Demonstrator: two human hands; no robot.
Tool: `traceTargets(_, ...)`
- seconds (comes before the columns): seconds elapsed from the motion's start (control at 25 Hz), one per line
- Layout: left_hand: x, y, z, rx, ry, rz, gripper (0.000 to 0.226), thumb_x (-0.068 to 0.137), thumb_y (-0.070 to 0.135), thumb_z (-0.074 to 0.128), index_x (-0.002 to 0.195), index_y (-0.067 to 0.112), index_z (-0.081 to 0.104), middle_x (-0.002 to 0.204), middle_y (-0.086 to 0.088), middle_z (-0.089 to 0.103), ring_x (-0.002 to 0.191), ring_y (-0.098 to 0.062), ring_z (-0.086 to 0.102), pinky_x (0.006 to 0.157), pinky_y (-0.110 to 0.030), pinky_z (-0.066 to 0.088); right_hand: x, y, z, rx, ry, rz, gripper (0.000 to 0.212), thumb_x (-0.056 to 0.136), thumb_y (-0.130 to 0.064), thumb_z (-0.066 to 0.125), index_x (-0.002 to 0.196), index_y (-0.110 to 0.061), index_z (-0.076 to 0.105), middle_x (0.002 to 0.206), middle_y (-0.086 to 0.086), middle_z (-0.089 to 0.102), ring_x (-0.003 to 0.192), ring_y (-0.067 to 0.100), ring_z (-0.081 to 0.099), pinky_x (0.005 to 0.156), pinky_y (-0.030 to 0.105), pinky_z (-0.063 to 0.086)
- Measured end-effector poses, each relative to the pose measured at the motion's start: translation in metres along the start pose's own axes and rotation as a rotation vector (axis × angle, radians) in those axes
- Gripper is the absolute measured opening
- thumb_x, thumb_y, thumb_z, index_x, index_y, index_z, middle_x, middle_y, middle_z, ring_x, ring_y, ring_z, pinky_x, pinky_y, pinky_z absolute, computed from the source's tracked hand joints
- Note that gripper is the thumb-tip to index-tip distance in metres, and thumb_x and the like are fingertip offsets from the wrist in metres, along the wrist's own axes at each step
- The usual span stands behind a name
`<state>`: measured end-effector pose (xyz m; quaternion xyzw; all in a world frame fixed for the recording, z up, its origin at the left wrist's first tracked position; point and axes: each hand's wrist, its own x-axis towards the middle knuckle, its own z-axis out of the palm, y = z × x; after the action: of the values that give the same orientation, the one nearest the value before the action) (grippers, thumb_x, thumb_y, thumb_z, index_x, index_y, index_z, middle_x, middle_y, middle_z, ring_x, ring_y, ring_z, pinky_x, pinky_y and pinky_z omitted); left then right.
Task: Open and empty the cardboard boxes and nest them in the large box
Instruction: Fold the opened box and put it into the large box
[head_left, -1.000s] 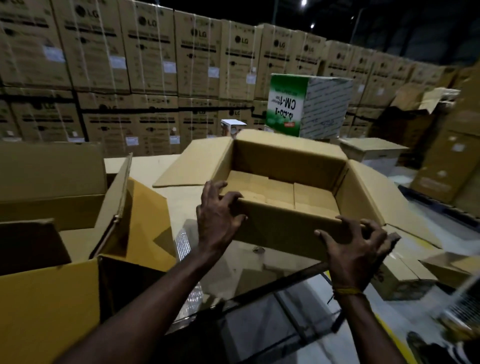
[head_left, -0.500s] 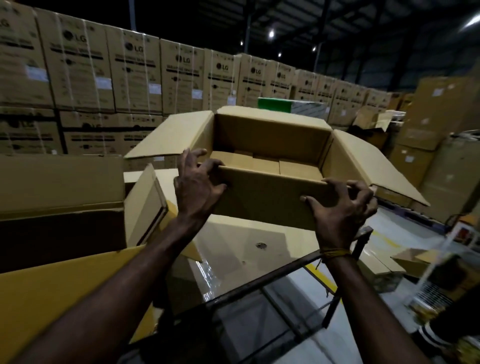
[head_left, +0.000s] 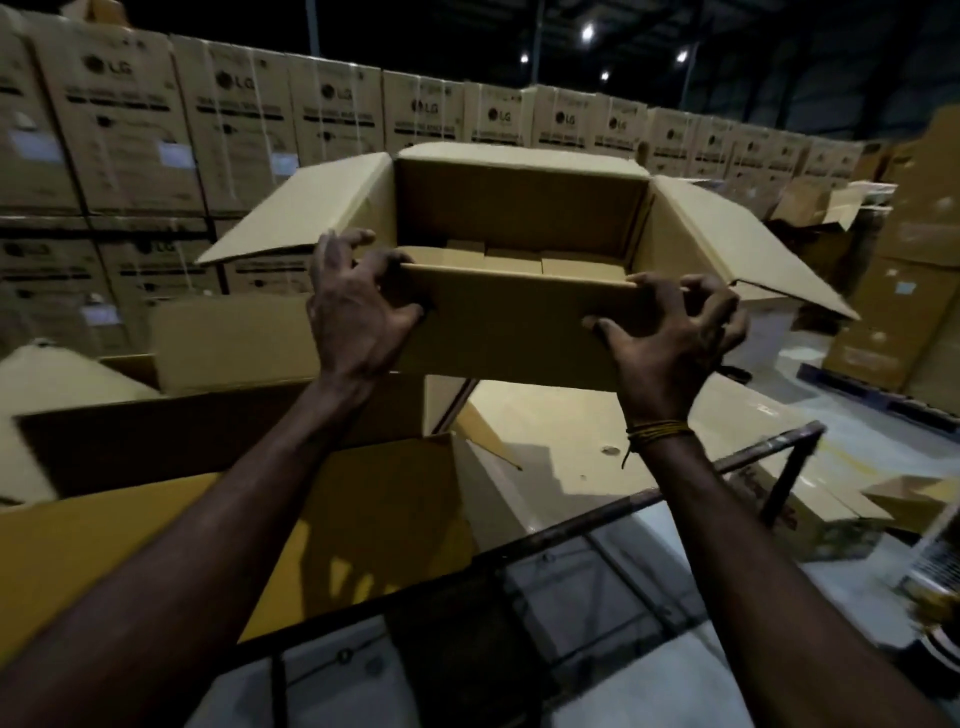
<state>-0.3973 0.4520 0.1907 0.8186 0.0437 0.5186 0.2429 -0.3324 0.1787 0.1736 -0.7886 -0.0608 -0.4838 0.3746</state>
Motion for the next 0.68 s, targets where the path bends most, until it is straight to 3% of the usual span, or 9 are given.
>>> traceTargets(0.12,0.008,-0.036,-0.058,0.054,0.027,-0.031,0.049,0.070,0.030,0.079,0.117,0.025,0.065,0.138,-0.005,0.043,0.138,-0.033,0.034,0.098,-0.061,0.045,-0.017,-0.057,0.025,0.037,-0.025,-0.032,0.052,0.069,-0.047,0.082,0.116,-0.035,0.063,0.137,0.011,0.042,0.131,0.038,0.034,0.102,0.038,0.030)
traceTargets(0.24,0.018,-0.076,-0.113,0.129,0.070,-0.064,0.050,0.070,0.029,0.080,0.117,0.025,0.065,0.137,-0.005,0.044,0.135,-0.028,0.035,0.099,-0.055,0.046,-0.033,-0.117,0.056,0.096,-0.085,-0.053,0.054,0.069,-0.048,0.082,0.117,-0.036,0.061,0.138,0.011,0.040,0.132,0.040,0.030,0.102,0.051,0.041)
traceTargets(0.4,0.035,-0.132,-0.177,0.220,0.072,-0.150,0.051,0.070,0.029,0.083,0.118,0.027,0.065,0.134,-0.005,0.046,0.132,-0.028,0.036,0.098,-0.053,0.046,-0.051,-0.193,0.098,0.149,-0.159,-0.102,0.054,0.068,-0.050,0.082,0.117,-0.038,0.062,0.137,0.011,0.039,0.127,0.038,0.032,0.098,0.048,0.041)
traceTargets(0.68,0.035,-0.215,-0.217,0.285,-0.023,-0.285,0.057,0.067,0.036,0.086,0.119,0.028,0.065,0.134,-0.004,0.046,0.132,-0.028,0.034,0.101,-0.054,0.040,-0.085,-0.256,0.158,0.129,-0.296,-0.139,0.054,0.068,-0.050,0.084,0.115,-0.036,0.064,0.135,0.009,0.037,0.125,0.039,0.032,0.095,0.050,0.043)
